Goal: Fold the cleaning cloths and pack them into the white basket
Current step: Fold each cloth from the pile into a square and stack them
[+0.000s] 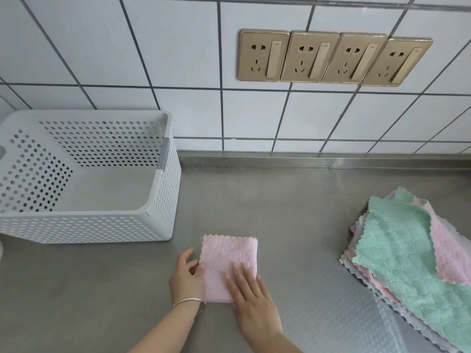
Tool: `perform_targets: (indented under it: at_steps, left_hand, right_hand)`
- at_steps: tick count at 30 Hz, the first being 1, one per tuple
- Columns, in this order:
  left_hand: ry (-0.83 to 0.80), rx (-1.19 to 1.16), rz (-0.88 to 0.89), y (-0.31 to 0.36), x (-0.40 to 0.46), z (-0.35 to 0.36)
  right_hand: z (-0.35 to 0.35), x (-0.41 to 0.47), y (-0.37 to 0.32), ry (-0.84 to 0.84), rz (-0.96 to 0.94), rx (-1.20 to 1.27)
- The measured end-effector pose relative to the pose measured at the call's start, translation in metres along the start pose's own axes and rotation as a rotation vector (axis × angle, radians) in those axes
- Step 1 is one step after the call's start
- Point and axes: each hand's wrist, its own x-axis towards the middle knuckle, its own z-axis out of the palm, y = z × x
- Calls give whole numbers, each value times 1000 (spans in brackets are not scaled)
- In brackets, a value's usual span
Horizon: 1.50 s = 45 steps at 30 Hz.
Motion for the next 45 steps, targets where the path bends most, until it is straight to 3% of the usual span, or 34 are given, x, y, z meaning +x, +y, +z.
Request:
perform_targets:
  at_steps: [4,6,8,11,15,23,26,28,34,37,41,45]
  left_hand:
    - [10,67,78,-6,-3,0]
    - [25,307,347,-13,-6,-2]
    - [-69,635,603,-22,-12,-4]
    - [-240,877,776,-34,-18,1]
    - [-249,1015,751,-31,6,9]
    - [-276,1076,661,18,86,33]
    - [-317,1104,710,37,109,37]
    - [-360,1061,684,42,117,37]
    - [-397,1154,593,55,122,35]
    - [-383,1256,571,78,108,33]
    - [-258,962,753,117,63,65]
    - [-362,779,1040,136,9,128]
  right_hand:
    - [-4,1,4,-84,-36,19]
    - [-7,0,4,-107,-57,25]
    - [-8,0,5,-109,-76,28]
    - [-6,3,5,-103,-77,49]
    - [-7,24,7,-116,-49,74]
    - [-8,116,34,-254,16,86]
    - [-15,146,38,-289,-47,8]
    - [-21,158,40,-384,-52,20]
    - [-30,173,41,-413,-65,0]
    - [-57,164,51,-210,-22,149]
    - [-91,106,103,268,88,248]
    - [-106,18,175,361,412,134]
